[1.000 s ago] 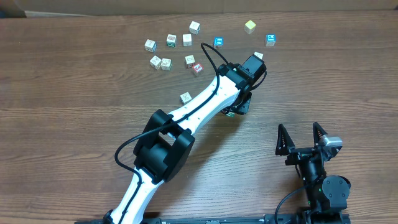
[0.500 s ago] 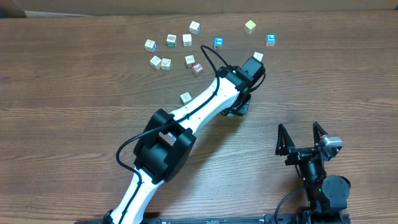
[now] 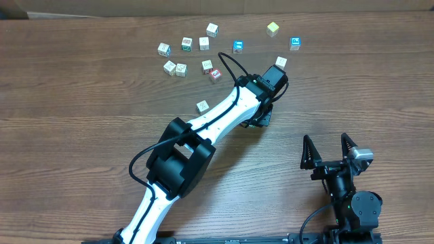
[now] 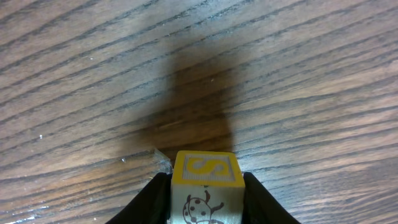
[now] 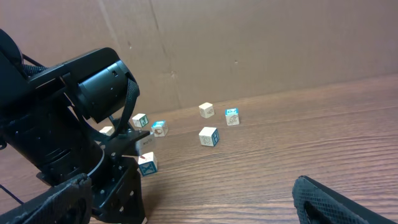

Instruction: Form a tower

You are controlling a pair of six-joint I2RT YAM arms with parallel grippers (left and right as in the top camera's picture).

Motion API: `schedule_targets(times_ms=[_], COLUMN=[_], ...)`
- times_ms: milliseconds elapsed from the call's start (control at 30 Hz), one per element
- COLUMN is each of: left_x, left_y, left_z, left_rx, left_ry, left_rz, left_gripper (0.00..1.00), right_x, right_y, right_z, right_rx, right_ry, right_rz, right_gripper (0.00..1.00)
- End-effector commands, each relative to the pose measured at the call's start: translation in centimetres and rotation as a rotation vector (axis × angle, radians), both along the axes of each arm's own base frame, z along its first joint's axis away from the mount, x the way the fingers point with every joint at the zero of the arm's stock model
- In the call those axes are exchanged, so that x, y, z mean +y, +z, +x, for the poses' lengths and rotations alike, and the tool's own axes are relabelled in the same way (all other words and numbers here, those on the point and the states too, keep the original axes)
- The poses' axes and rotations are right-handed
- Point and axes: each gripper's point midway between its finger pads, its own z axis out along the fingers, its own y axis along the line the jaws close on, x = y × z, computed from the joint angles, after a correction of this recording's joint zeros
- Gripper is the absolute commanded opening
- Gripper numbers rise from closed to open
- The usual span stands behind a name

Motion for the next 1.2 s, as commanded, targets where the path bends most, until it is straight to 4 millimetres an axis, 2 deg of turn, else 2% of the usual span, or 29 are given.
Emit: schedule_targets(times_ms=[0,167,400,500,733,1167], left_x=[0.4,0.5,4.0,4.7,6.5,9.2], left_y=[-1.0,0.1,5.6,7.0,6.0,1.4], left_z=[-0.2,-0.1,0.7,0.4,-1.0,-2.6], left_rx=[0.008,-0.005,-0.137,-0.141,-0.081,0.036], left_ry=[0.030,0.061,0.244,0.278,0.317,0.390], left_rz=[0.023,0.019,0.094,0.094,0.159,0.177], left_gripper=[0.29,0.30,0.30,0.30,0.30,0.29], right_x=[0.1,0.1,0.1,0.1,0.1,0.1], right_y=[-0.2,-0.2,-0.2,-0.2,-0.2,-0.2], right_z=[0.0,0.0,0.0,0.0,0.0,0.0], right_rx=[-0.005,-0.005,-0.005,-0.005,-0.005,-0.005], right_ry=[0.001,0.001,0.001,0.002,0.001,0.001], right_rz=[-0.008,-0.008,-0.008,-0.008,-0.008,-0.008], right_gripper=[1.00,1.00,1.00,1.00,1.00,1.00])
